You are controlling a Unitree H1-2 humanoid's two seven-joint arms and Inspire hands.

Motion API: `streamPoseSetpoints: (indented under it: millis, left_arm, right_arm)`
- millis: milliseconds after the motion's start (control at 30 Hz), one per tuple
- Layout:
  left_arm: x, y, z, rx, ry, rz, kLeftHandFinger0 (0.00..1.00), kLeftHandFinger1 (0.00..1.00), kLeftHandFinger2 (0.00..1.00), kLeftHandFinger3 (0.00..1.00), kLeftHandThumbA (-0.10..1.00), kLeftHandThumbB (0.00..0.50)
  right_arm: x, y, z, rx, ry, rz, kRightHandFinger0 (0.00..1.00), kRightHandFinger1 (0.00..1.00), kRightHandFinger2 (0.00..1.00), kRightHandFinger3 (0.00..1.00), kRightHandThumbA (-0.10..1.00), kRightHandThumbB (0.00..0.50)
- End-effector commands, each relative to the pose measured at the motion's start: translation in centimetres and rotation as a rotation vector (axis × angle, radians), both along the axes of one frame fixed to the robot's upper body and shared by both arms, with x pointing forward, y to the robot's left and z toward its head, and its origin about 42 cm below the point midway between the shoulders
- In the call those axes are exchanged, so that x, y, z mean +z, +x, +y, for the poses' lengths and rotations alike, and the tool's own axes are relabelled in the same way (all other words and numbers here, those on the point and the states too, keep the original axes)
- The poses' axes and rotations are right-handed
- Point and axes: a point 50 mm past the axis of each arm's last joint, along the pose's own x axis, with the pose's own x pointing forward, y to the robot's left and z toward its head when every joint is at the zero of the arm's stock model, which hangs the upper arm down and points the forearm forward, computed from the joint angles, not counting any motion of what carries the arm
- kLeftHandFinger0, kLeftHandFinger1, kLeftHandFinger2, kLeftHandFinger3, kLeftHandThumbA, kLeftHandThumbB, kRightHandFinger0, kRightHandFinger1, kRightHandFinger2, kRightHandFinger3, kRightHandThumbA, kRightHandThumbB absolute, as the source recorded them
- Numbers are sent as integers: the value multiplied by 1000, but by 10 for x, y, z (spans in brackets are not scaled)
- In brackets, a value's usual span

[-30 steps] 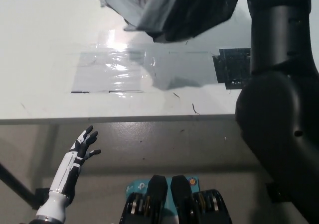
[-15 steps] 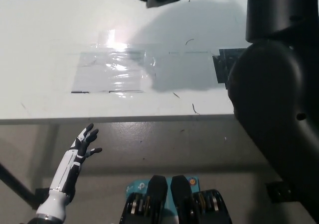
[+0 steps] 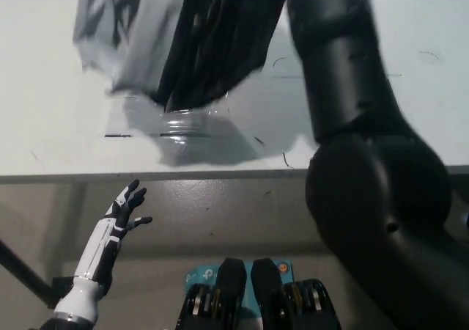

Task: Use the right hand to pick up a rubix's cube and place it into a plastic bag and lift the bag

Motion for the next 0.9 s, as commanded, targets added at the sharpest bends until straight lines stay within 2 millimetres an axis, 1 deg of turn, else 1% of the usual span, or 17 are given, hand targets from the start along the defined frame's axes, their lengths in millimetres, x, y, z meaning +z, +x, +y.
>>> streamPoseSetpoints:
  millis: [0, 100, 133, 333, 400, 433, 467, 500, 533, 567, 600, 633, 667, 700, 733, 800, 867]
  left_arm:
    - [16, 5, 1, -38, 7, -64, 833, 1000, 1000, 1000, 1000, 171]
    - [18, 5, 1, -42, 29, -56, 831, 1000, 1000, 1000, 1000, 163]
    - [18, 6, 1, -41, 37, -58, 826, 1000, 1000, 1000, 1000, 172]
    - [18, 8, 0, -39, 31, -51, 819, 1000, 1000, 1000, 1000, 173]
    - [19, 8, -1, -40, 35, -47, 826, 1000, 1000, 1000, 1000, 173]
    - [19, 8, -1, -42, 35, -47, 828, 1000, 1000, 1000, 1000, 171]
    - [19, 7, -1, -44, 34, -48, 828, 1000, 1000, 1000, 1000, 169]
    - [18, 7, -1, -45, 33, -48, 828, 1000, 1000, 1000, 1000, 168]
    - [18, 6, -1, -47, 33, -49, 829, 1000, 1000, 1000, 1000, 162]
    - [17, 6, -1, -46, 33, -49, 826, 1000, 1000, 1000, 1000, 168]
    - [17, 6, -1, -45, 34, -48, 825, 1000, 1000, 1000, 1000, 169]
    - [16, 6, -1, -43, 33, -47, 822, 1000, 1000, 1000, 1000, 180]
    - [16, 5, -1, -43, 27, -46, 819, 1000, 1000, 1000, 1000, 179]
    - [16, 5, -1, -43, 25, -46, 819, 1000, 1000, 1000, 1000, 179]
    - [17, 6, -1, -47, 21, -49, 823, 1000, 1000, 1000, 1000, 173]
    - [17, 7, -1, -49, 21, -53, 825, 1000, 1000, 1000, 1000, 174]
    - [17, 8, -1, -50, 19, -56, 833, 1000, 1000, 1000, 1000, 175]
  right_arm:
    - [18, 1, 4, -48, 5, -107, 0, 188, 682, 1000, -100, 76]
    - [-18, 9, 2, -75, -64, -66, 0, 111, 639, 1000, -100, 79]
    - [-22, 10, 1, -82, -65, -66, 0, 99, 636, 1000, -100, 104]
    - [-24, 14, -5, -112, -90, -71, 0, 43, 588, 1000, -100, 112]
    - [-22, 14, -7, -147, -145, -71, 0, 67, 608, 982, -100, 153]
    - [-21, 14, -8, -188, -227, -82, 0, 103, 642, 541, -100, 223]
    - [-19, 14, -9, -225, -327, -106, 4, 129, 658, 271, -85, 212]
    - [-18, 14, -9, -267, -434, -137, 1, 136, 659, 216, -67, 217]
    - [-17, 14, -10, -290, -503, -179, 200, 345, 810, 356, 35, 239]
    - [-15, 14, -10, -289, -563, -217, 553, 768, 1000, 837, 244, 250]
    - [-15, 13, -10, -287, -605, -242, 731, 830, 1000, 901, 286, 260]
    - [-12, 13, -12, -271, -712, -314, 1000, 1000, 1000, 1000, 498, 270]
    - [-2, 12, -15, -284, -927, -419, 1000, 1000, 1000, 1000, 622, 379]
    - [1, 11, -17, -297, -1006, -454, 1000, 1000, 1000, 1000, 622, 379]
    - [9, 9, -19, -345, -1143, -506, 1000, 1000, 1000, 1000, 702, 401]
    - [24, 7, -23, -430, -1276, -586, 1000, 1000, 1000, 1000, 666, 446]
    - [35, 4, -26, -476, -1356, -648, 1000, 1000, 1000, 1000, 663, 448]
